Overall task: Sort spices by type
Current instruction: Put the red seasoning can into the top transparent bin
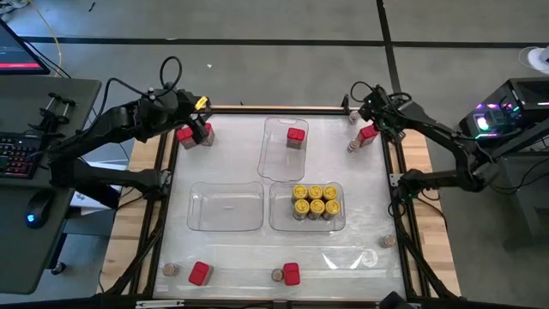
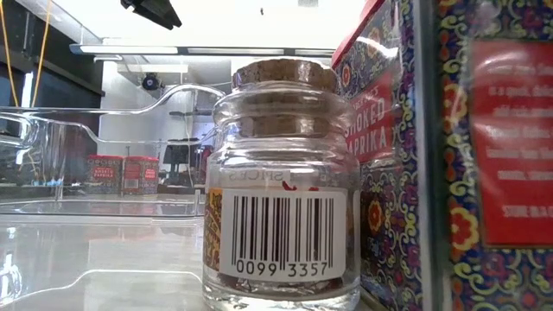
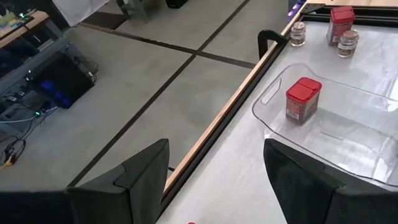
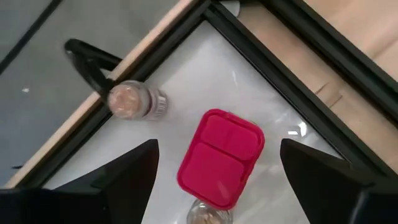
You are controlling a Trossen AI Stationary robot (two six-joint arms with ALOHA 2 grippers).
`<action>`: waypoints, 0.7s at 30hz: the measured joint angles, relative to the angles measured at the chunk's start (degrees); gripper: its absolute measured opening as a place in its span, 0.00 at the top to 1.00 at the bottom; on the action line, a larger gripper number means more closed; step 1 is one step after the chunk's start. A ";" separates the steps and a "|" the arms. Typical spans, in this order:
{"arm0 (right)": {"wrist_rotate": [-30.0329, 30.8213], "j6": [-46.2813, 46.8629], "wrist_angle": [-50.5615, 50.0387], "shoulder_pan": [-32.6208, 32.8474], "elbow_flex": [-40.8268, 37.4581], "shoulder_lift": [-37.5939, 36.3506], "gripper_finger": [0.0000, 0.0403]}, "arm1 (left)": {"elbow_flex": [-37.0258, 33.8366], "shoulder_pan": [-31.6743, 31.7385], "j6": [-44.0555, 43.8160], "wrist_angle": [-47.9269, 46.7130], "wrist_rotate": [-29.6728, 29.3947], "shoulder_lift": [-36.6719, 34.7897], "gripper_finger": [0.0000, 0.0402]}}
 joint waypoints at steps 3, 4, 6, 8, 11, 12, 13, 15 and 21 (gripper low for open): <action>-1.25 1.83 -0.30 -0.02 0.00 2.44 0.18 | 0.00 0.00 0.20 -0.01 0.00 0.00 0.38; -1.93 2.22 -0.08 -0.02 0.00 3.56 0.18 | 0.00 0.00 0.20 -0.02 0.00 0.00 0.38; -2.45 3.31 0.64 -0.02 0.00 5.59 0.18 | 0.00 0.00 0.55 0.00 0.00 0.00 0.38; -2.59 4.29 1.44 -0.02 0.02 7.59 0.18 | 0.00 0.00 0.70 0.00 -0.01 0.00 0.38; -4.55 4.56 1.33 -0.02 0.02 10.47 0.18 | 0.00 0.00 0.71 -0.02 -0.02 0.00 0.38; -5.09 4.59 1.20 -0.02 0.02 11.30 0.18 | 0.00 0.00 0.71 0.00 -0.02 0.00 0.38; -5.31 4.60 0.88 -0.02 0.02 12.05 0.18 | 0.00 0.00 0.69 -0.02 -0.02 0.00 0.38; -5.53 4.58 0.60 -0.02 0.02 13.27 0.18 | 0.00 0.00 0.68 -0.02 -0.02 0.00 0.38; -4.41 4.45 0.81 -0.02 0.02 14.39 0.18 | 0.00 0.00 0.11 -0.02 -0.04 0.00 0.38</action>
